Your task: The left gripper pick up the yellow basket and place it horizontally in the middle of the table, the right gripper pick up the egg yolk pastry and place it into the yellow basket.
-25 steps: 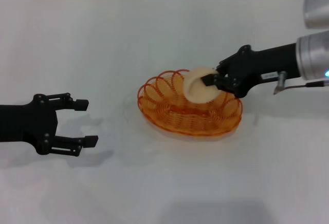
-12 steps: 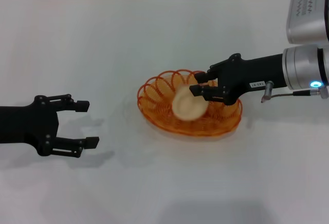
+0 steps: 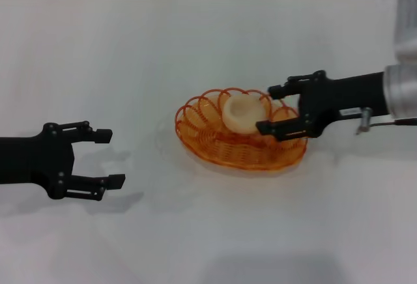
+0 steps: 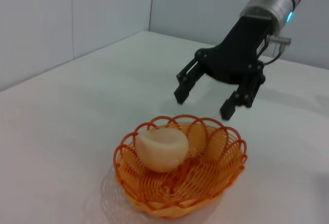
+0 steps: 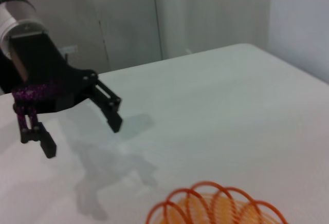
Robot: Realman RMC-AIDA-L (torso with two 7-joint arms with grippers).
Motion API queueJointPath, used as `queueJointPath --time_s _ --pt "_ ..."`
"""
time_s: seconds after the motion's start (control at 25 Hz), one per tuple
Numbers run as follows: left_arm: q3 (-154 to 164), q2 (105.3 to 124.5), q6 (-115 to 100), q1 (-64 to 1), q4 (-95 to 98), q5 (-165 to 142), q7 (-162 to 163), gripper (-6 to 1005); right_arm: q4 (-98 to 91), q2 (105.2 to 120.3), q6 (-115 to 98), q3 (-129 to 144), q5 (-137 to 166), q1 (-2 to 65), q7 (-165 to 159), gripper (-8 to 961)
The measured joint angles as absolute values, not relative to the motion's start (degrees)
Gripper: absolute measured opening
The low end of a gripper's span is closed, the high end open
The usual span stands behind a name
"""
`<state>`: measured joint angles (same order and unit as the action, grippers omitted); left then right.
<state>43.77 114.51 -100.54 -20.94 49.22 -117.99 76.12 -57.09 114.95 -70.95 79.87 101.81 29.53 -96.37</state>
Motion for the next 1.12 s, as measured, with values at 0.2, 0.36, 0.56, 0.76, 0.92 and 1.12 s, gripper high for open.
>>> queueJointPath --time_s 0.2,0.36,0.56,0.76,0.92,1.12 --pt "43.76 114.52 -99.90 -20.60 49.22 -117.91 76.07 892 -56.51 114.98 -78.51 68.02 101.89 24.96 -89.72 773" --pt "43.77 114.73 -98.64 -20.51 49.22 -117.46 75.67 892 -53.36 114.81 -82.71 59.69 101.54 21.99 -84.31 853" --pt "43.66 114.94 -98.45 -20.64 49.22 -117.33 75.41 892 -46.69 114.07 -87.60 52.79 101.82 21.04 -77.50 853" --pt "41.28 115.15 -98.58 -20.67 49.20 -117.24 73.71 892 -42.79 113.71 -88.14 52.07 101.72 20.72 -73.78 853" --pt "40.73 115.23 -98.85 -20.97 48.93 -117.16 73.04 892 -42.30 114.30 -88.38 52.59 101.89 20.66 -72.77 853" --pt "40.72 115.23 -98.59 -21.07 48.86 -117.16 73.02 893 -42.26 114.58 -88.96 52.84 102.04 21.09 -72.51 853"
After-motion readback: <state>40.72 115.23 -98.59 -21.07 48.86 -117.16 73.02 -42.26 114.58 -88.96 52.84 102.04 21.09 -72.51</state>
